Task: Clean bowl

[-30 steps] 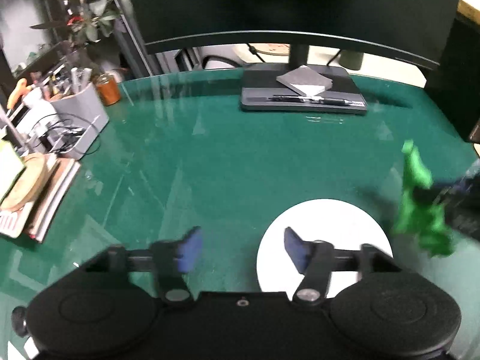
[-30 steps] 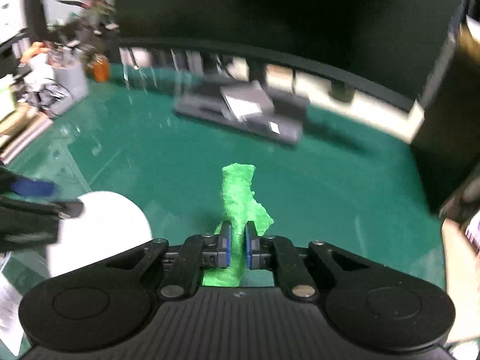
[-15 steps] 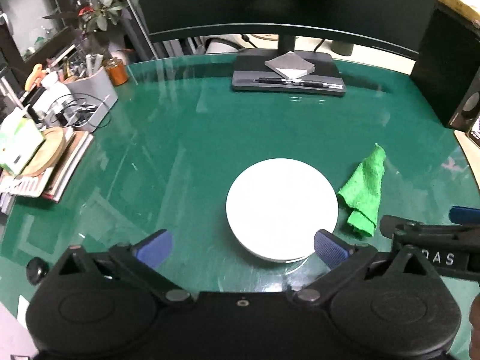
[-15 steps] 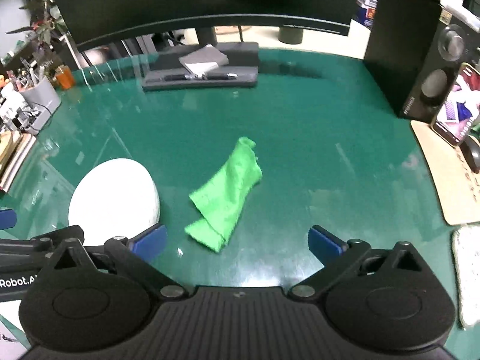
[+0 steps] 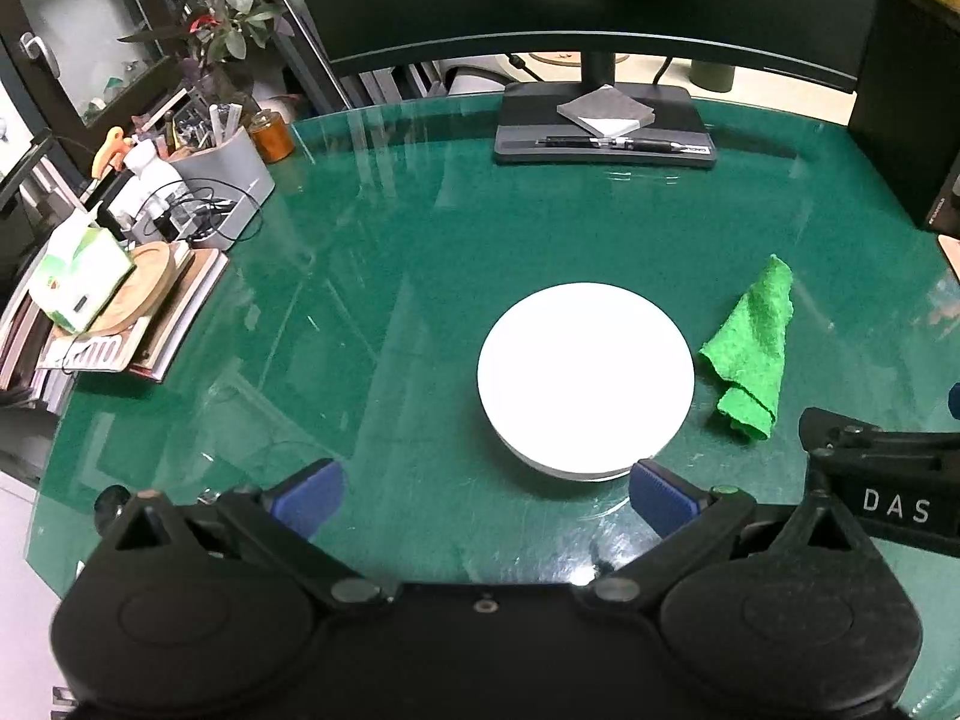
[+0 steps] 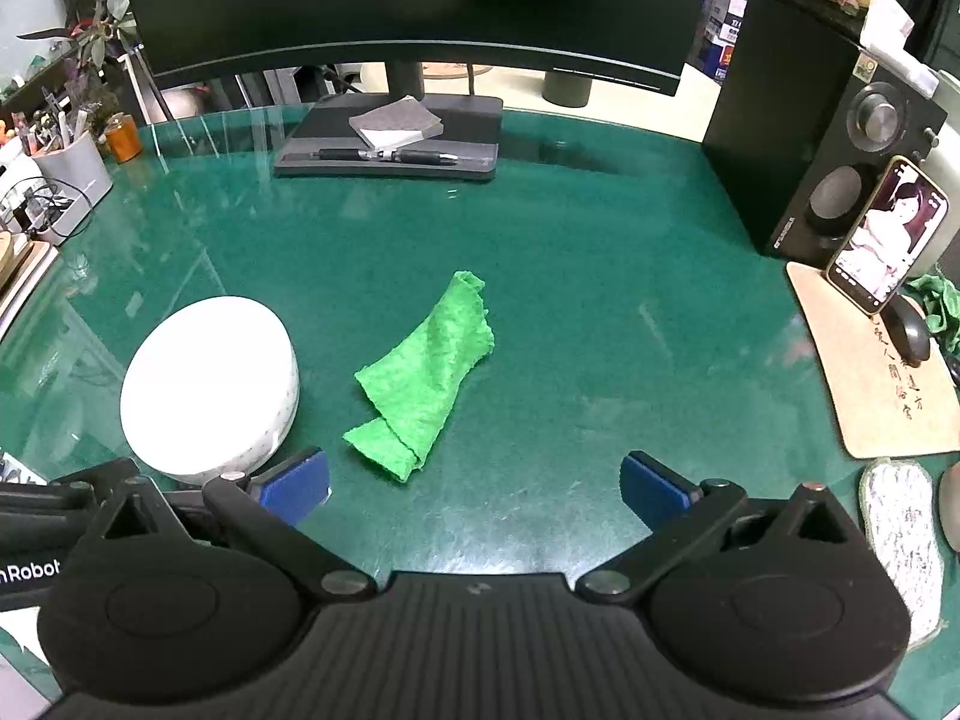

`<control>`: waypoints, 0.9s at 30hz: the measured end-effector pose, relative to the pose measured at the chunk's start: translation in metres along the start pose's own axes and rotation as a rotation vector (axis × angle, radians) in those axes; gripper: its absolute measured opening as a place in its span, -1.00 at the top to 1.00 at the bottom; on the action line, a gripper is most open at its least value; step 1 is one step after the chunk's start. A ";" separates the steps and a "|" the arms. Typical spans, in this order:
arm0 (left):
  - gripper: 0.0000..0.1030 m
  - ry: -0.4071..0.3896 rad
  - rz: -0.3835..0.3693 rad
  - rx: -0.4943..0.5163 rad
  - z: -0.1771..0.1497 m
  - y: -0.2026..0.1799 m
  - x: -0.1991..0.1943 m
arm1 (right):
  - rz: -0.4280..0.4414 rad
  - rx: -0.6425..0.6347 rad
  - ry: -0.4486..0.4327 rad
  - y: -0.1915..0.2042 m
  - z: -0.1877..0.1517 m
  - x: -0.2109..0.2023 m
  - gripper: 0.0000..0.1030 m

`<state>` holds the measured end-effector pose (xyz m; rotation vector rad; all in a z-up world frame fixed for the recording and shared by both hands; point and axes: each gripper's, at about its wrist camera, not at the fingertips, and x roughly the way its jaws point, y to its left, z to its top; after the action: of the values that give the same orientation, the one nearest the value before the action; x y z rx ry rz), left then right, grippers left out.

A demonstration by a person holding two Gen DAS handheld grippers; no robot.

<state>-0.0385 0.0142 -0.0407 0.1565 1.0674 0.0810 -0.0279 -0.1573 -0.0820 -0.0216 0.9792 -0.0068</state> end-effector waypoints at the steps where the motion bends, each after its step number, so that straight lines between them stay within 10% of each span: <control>1: -0.98 -0.001 0.002 0.001 0.000 0.000 -0.001 | 0.001 0.000 -0.001 0.000 0.000 0.000 -0.99; 27: -0.98 -0.002 0.008 -0.012 0.000 0.003 0.001 | -0.001 0.002 -0.004 0.006 0.005 0.004 -0.99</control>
<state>-0.0381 0.0171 -0.0408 0.1504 1.0639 0.0943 -0.0216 -0.1511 -0.0828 -0.0199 0.9755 -0.0091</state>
